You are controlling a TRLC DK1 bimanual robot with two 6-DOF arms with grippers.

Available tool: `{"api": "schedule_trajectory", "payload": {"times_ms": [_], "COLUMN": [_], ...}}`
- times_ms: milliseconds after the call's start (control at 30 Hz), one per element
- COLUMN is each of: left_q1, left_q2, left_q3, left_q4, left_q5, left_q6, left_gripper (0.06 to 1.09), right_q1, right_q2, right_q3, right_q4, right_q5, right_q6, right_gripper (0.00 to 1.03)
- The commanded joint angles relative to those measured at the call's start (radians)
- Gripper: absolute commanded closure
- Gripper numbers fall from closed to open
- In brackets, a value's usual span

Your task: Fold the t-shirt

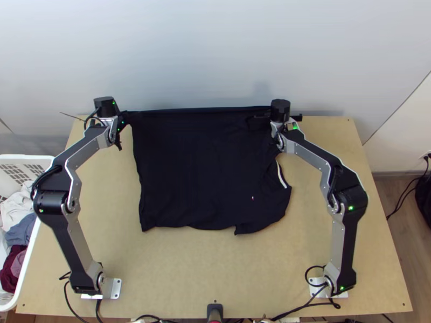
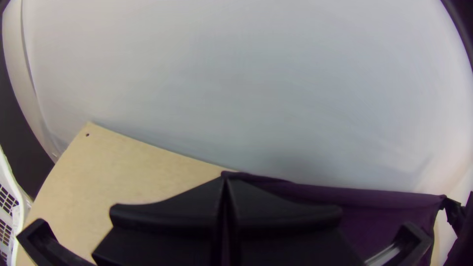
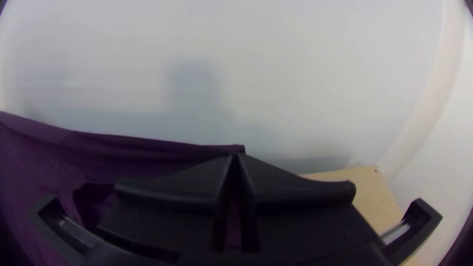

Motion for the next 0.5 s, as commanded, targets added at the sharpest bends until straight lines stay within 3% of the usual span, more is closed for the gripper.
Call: {"api": "schedule_trajectory", "payload": {"times_ms": [0,167,200,267,300,333,400,433,467], "left_q1": [0.0,0.0,0.0,0.0,-0.001,-0.003,-0.007,-0.01,-0.01], "left_q2": [0.062,0.064,0.064,0.059,0.056,0.051,0.044,0.044,0.047], "left_q3": [0.05,0.05,0.052,0.05,0.05,0.05,0.061,0.081,0.11], "left_q4": [0.0,-0.022,-0.032,-0.046,-0.054,-0.066,-0.114,-0.167,-0.221], "left_q5": [-0.005,-0.005,-0.005,-0.005,-0.005,-0.003,0.008,0.012,0.024], "left_q6": [-0.006,-0.026,-0.031,-0.038,-0.04,-0.049,-0.058,-0.08,-0.095], "left_gripper": [1.05,1.05,1.05,1.04,0.99,0.85,0.31,0.14,0.11], "right_q1": [0.011,0.03,0.034,0.047,0.05,0.056,0.062,0.067,0.071], "right_q2": [0.059,0.06,0.059,0.056,0.056,0.053,0.048,0.044,0.039], "right_q3": [0.063,0.06,0.06,0.055,0.057,0.057,0.057,0.057,0.057], "right_q4": [-0.015,-0.021,-0.022,-0.032,-0.042,-0.048,-0.065,-0.076,-0.091], "right_q5": [0.028,0.052,0.057,0.072,0.077,0.081,0.084,0.09,0.094], "right_q6": [0.008,0.008,0.008,0.022,0.031,0.034,0.045,0.056,0.062], "right_gripper": [1.0,1.0,0.96,0.76,0.64,0.53,0.36,0.32,0.28]}}
